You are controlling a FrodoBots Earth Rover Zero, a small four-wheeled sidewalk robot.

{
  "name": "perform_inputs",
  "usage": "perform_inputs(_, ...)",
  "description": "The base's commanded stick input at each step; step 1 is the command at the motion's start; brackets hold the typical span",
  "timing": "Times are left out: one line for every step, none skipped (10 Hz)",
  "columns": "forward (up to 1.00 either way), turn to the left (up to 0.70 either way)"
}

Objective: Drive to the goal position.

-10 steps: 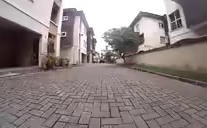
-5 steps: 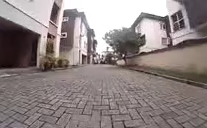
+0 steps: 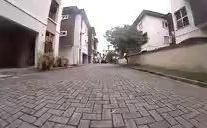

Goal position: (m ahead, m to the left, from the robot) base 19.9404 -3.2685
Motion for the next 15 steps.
perform_inputs(0.7,0.0)
perform_inputs(0.7,0.0)
perform_inputs(0.7,0.0)
perform_inputs(0.7,0.0)
perform_inputs(0.7,0.0)
perform_inputs(0.7,0.0)
perform_inputs(0.7,0.0)
perform_inputs(0.7,0.0)
perform_inputs(0.7,0.0)
perform_inputs(0.7,0.0)
perform_inputs(0.7,0.0)
perform_inputs(0.7,0.0)
perform_inputs(0.7,0.0)
perform_inputs(0.7,0.0)
perform_inputs(0.7,0.0)
